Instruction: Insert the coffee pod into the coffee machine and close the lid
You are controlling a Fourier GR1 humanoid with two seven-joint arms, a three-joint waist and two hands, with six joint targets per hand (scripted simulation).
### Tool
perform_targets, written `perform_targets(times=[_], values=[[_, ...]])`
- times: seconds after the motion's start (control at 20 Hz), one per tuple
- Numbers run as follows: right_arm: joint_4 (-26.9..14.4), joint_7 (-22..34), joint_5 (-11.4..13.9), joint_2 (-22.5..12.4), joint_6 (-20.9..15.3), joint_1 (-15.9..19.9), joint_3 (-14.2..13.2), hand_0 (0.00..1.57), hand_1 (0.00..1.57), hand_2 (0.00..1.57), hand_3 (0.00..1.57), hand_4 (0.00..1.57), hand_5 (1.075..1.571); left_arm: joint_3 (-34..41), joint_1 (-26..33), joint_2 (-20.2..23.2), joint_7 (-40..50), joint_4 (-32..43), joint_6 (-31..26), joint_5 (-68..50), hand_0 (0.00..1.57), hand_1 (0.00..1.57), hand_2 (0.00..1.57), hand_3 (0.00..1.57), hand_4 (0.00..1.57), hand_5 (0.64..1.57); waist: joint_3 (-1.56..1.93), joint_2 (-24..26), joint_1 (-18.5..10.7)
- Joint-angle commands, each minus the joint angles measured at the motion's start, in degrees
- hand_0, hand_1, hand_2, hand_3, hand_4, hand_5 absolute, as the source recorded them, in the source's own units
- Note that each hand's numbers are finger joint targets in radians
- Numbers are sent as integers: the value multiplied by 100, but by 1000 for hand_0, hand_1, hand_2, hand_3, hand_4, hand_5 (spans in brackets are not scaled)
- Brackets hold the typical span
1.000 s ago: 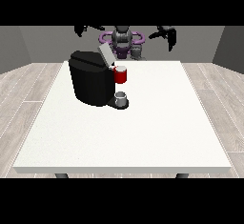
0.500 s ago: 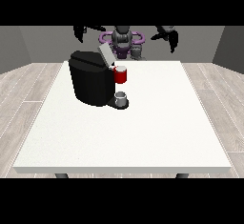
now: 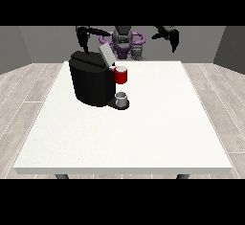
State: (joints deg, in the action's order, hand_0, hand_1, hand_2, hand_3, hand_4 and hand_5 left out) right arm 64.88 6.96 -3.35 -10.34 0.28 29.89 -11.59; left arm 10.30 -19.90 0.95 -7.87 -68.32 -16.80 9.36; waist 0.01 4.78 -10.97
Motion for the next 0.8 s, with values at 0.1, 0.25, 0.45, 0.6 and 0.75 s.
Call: perform_targets(times=[0.1, 0.25, 0.45, 0.6, 0.75], values=[[-348, -263, 77, 86, -39, 229, 136, 0, 0, 0, 0, 0, 1571, -211, 532, 61, -14, -794, 48, -56, 0, 0, 0, 0, 360, 1571, 0, -316, -5], [-369, -149, -48, 29, 158, 524, 173, 0, 0, 0, 0, 0, 1571, -69, 497, 178, 227, -996, 150, -237, 0, 0, 0, 0, 362, 1571, 0, -428, 203], [-460, -207, 226, 272, -99, 589, 436, 0, 0, 0, 0, 0, 1571, -120, 798, 139, -22, -1092, 256, -203, 0, 0, 0, 0, 336, 1571, -1, -510, 184], [-594, -303, 189, 140, 130, 808, 430, 0, 0, 0, 0, 0, 1571, -211, 838, 215, -43, -1167, 278, -147, 0, 0, 0, 0, 331, 1571, 0, -658, 213], [-462, 82, 231, 406, -65, 1020, 607, 0, 0, 0, 0, 79, 1571, -121, 665, 315, 297, -1113, 330, -218, 0, 0, 0, 0, 352, 1571, -1, -508, 327]])
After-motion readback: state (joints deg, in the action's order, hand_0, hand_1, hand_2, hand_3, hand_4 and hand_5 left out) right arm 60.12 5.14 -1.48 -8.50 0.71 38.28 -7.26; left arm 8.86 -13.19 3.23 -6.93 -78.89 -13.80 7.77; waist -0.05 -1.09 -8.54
